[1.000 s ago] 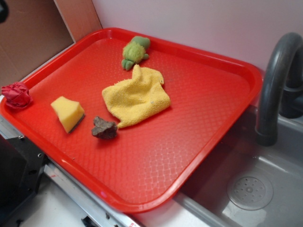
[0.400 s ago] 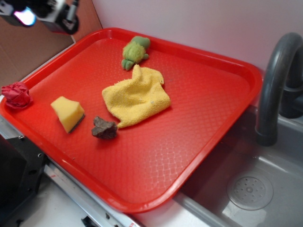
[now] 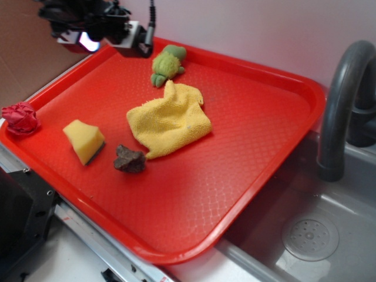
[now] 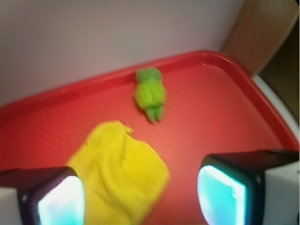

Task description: Grab the green animal.

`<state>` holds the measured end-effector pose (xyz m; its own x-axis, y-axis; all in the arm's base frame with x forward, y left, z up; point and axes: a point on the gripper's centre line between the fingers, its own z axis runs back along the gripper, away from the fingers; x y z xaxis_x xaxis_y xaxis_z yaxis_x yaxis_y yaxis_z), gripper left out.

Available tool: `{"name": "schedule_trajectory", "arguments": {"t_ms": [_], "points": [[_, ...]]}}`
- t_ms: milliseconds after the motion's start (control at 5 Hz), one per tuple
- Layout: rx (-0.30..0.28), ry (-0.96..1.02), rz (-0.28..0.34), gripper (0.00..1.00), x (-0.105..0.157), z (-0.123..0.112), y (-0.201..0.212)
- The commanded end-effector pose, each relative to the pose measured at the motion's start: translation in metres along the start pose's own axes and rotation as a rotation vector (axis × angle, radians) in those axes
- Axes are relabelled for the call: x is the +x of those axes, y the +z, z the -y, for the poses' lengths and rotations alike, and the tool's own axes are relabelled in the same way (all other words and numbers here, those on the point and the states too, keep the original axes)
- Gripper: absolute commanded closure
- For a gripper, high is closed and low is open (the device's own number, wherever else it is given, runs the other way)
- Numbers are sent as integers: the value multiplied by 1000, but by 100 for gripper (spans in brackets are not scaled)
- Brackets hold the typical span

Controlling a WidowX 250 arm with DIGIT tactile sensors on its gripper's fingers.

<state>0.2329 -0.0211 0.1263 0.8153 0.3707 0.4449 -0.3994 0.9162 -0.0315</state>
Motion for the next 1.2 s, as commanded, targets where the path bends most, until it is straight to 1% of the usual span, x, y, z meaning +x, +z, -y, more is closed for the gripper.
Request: {"name": "schedule_trajectory", "arguments": {"t_ms": [0, 200, 400, 600, 800, 1000], "points": [[30, 49, 47, 0, 29, -7, -35], [22, 71, 35, 0, 43, -15, -58], [59, 84, 28, 0, 57, -24, -81], [48, 84, 0, 0, 72, -31, -108], [36, 76, -20, 0, 79, -32, -122], [-6, -26, -36, 0, 78, -23, -141]]}}
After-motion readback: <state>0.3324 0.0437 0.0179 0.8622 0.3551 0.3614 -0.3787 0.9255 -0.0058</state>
